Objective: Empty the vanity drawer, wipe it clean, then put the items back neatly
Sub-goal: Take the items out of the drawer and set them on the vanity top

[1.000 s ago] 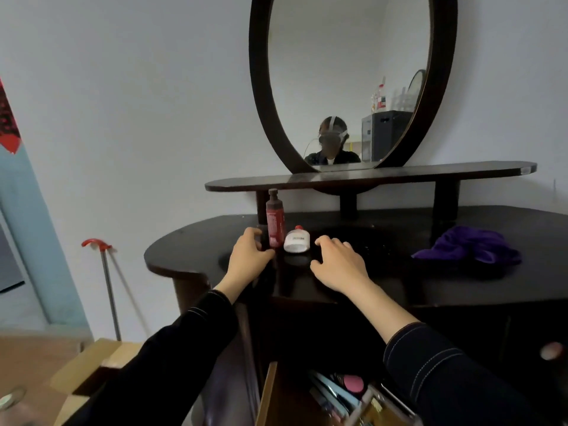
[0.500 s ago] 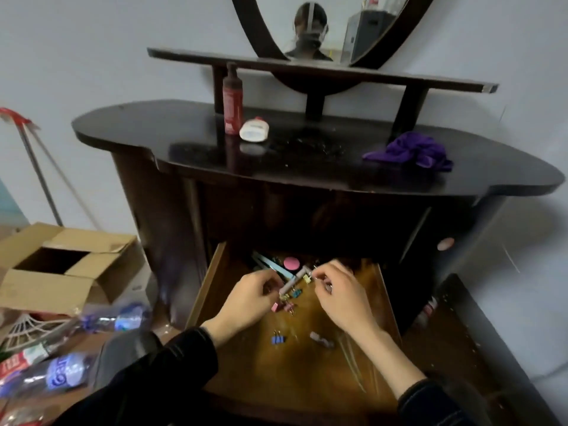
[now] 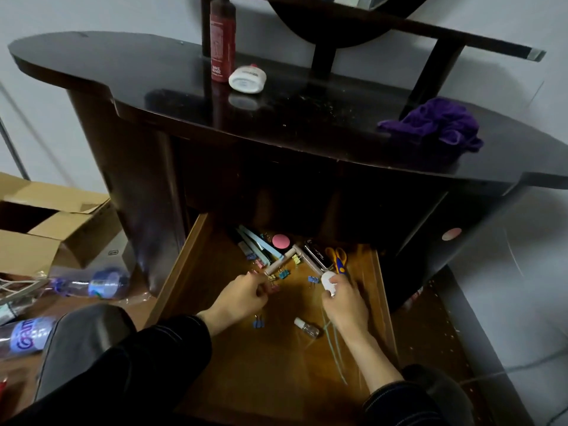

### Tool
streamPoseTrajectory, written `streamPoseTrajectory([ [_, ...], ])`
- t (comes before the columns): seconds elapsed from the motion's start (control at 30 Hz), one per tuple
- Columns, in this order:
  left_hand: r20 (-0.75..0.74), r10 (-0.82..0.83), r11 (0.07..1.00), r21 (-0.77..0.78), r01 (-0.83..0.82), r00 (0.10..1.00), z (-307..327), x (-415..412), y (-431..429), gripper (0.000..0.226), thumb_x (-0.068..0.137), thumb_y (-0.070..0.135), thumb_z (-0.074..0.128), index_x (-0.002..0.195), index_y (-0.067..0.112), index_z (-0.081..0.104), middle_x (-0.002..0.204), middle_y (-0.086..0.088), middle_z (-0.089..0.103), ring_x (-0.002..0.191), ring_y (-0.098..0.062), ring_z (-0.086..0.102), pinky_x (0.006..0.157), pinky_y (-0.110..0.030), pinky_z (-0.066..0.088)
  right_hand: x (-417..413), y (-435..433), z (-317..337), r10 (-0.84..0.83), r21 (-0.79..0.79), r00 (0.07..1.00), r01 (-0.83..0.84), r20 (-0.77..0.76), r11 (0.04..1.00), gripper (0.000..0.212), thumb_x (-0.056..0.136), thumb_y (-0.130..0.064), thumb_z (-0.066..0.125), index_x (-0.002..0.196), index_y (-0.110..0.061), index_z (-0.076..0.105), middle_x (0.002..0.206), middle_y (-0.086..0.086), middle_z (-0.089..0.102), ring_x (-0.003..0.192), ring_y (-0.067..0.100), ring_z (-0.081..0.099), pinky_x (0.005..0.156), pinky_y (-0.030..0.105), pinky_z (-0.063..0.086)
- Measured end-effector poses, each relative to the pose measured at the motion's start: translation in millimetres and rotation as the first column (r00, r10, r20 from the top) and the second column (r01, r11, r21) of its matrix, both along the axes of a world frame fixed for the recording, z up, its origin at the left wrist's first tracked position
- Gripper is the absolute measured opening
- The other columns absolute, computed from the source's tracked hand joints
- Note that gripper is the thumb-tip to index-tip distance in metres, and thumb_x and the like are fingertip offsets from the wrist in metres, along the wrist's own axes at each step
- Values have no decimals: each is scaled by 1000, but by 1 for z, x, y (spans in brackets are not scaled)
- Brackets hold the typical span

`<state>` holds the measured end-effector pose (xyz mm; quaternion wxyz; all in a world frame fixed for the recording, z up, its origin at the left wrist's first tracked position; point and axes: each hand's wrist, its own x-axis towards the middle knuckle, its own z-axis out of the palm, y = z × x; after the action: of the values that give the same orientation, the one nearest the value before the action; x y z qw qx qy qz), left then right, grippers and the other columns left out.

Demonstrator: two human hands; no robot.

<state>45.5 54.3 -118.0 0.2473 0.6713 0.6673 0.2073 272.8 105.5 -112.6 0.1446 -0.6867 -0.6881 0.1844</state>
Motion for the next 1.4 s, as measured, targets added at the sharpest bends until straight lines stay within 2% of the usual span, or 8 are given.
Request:
streamPoseTrajectory([
  [0.17, -56, -48, 999, 3, 48, 997, -1, 3, -1, 14, 94, 14, 55, 103, 18, 65, 99, 3, 67, 82, -10, 64, 67, -29, 57, -2, 4, -3, -13, -9, 953, 16, 304, 1000, 50, 99, -35, 59, 141, -15, 40, 133, 8, 48, 101, 24, 66, 64, 30, 49],
  [0.6, -107, -97, 995, -30, 94, 990, 3, 3, -5, 15, 92, 15, 54, 98, 17, 67, 96, 0, 68, 83, -15, 65, 71, -35, 57, -6, 12, -14, 17, -3, 875, -17, 485, 1000, 53, 95, -40, 62, 136, -14, 41, 118, 6, 60, 93, 21, 69, 61, 28, 45],
  [0.8, -39, -96, 995, -25, 95, 995, 1, 3, -4, 15, 94, 14, 55, 98, 17, 68, 96, 1, 69, 84, -12, 65, 73, -33, 57, -6, 13, -8, -65, 27, 960, 60, 272, 998, 34, 94, -47, 58, 110, -18, 53, 89, -2, 68, 75, 18, 65, 57, 27, 44],
  [0.9, 157, -35, 997, -63, 45, 987, 2, 6, -1, 14, 98, 16, 56, 102, 12, 68, 94, -3, 71, 78, -13, 69, 71, -31, 59, -6, 10, -8, -30, -71, 972, 14, -232, 997, 16, 94, -33, 62, 100, -19, 58, 79, -3, 65, 63, 10, 59, 48, 29, 40],
  [0.97, 390, 60, 987, -160, 3, 919, 6, 10, -1, 16, 100, 21, 57, 106, 9, 65, 89, -8, 71, 67, -17, 70, 60, -30, 60, -12, 6, -2, -49, -225, 805, -106, -591, 968, 12, 91, -22, 62, 103, -19, 65, 83, 3, 70, 66, 9, 61, 48, 26, 43],
  [1.07, 652, 230, 943, -333, 1, 722, 12, 12, -2, 31, 97, 38, 62, 111, 12, 66, 95, -11, 74, 75, -26, 73, 63, -34, 60, -21, -2, 6, -15, -274, 659, -292, -752, 916, 23, 89, -27, 68, 111, -26, 69, 89, 0, 77, 69, 10, 64, 49, 19, 42],
  [1.27, 821, 353, 923, -384, -22, 448, 14, 9, 0, 37, 93, 34, 68, 119, 8, 64, 110, -13, 72, 100, -29, 71, 85, -47, 60, -25, -7, 6, 83, -286, 603, -490, -794, 824, 26, 94, -29, 71, 119, -26, 66, 102, 1, 77, 79, 19, 73, 56, 24, 54],
  [1.4, 872, 490, 857, -480, -189, 6, 25, -1, 8, 27, 99, 25, 55, 122, 12, 49, 105, -18, 69, 88, -33, 70, 71, -46, 58, -18, -3, 7, 98, -214, 691, -351, -717, 911, 12, 100, -25, 62, 107, -21, 70, 89, 2, 77, 70, 15, 67, 55, 19, 50],
])
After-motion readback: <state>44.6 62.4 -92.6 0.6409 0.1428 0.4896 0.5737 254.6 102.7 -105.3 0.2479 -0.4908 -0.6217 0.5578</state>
